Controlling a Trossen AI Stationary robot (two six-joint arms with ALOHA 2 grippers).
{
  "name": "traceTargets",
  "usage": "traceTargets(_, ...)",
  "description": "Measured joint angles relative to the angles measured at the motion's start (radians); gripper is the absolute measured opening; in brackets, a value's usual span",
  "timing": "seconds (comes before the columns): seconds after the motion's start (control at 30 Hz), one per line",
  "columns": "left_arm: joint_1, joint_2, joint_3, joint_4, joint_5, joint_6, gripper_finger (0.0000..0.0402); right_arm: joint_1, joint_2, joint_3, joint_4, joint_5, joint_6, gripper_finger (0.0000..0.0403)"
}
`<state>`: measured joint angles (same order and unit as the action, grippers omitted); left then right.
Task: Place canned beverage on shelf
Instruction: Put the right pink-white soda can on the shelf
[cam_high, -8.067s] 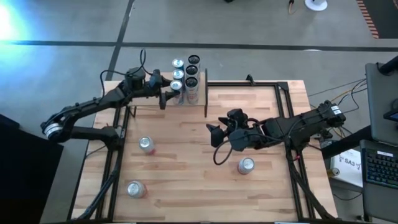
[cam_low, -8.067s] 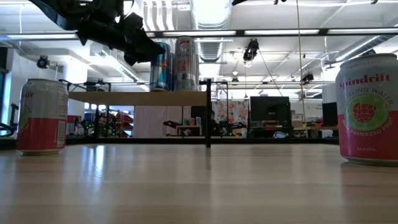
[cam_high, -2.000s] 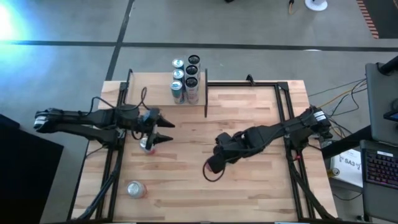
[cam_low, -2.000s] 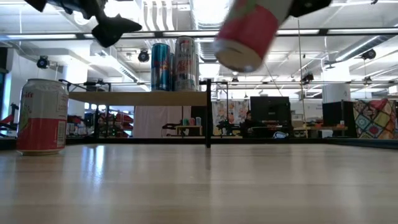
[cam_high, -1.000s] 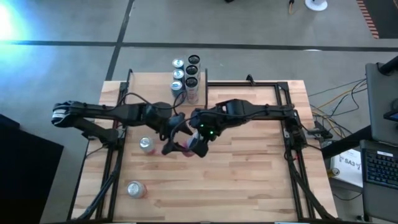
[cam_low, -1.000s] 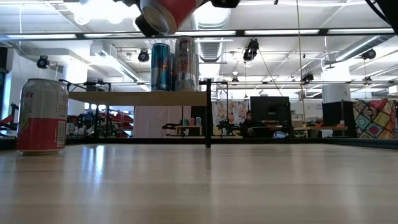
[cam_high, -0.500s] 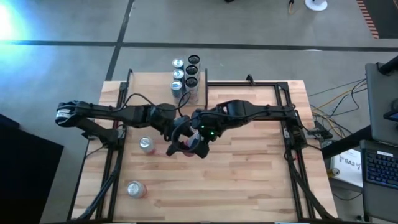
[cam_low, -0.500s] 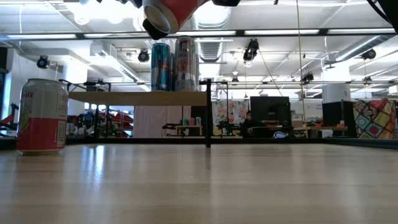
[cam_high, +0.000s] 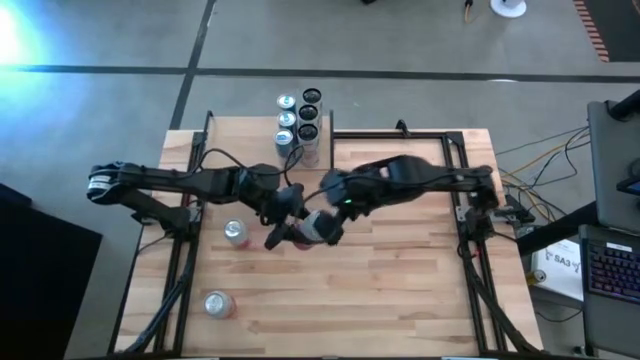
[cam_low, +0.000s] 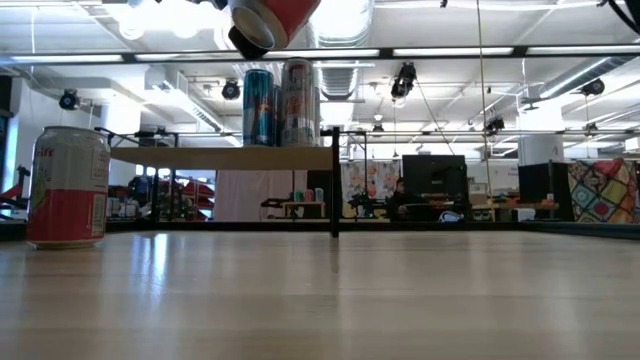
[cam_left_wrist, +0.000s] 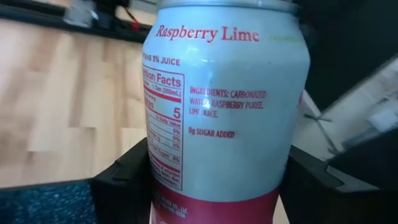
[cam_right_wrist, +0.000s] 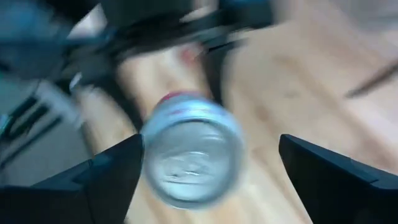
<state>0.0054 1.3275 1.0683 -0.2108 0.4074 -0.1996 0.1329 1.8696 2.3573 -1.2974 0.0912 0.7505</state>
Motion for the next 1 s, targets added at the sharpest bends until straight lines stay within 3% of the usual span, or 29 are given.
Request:
traceTargets(0.17, 0.014, -0.058, 0.000, -0.028, -0.068, 0.050, 0.0216, 0.030, -0.100, 0.000, -0.116, 0.267, 0.121, 0.0363)
traceTargets(0.43, 0.109, -0.249, -0.011, -0.125, -0.113, 0.128, 0.0216, 0.140, -0.194, -0.002, -0.224, 0.466, 0.281, 0.0363)
traceTargets(0.73, 0.311, -0.503, -0.075, -0.127, -0.136, 0.157, 0.0224, 0.249, -0.161, -0.003, -0.228, 0.611, 0.337, 0.0363)
traceTargets(0.9, 0.467, -0.535, -0.139, -0.093, -0.135, 0.165, 0.0225, 0.249, -0.149, -0.004, -0.226, 0.618, 0.349, 0.0363)
traceTargets(1.0, 0.574, -0.529, -0.217, 0.010, -0.076, 0.173, 0.0226, 0.254, -0.147, -0.004, -0.218, 0.619, 0.353, 0.0364)
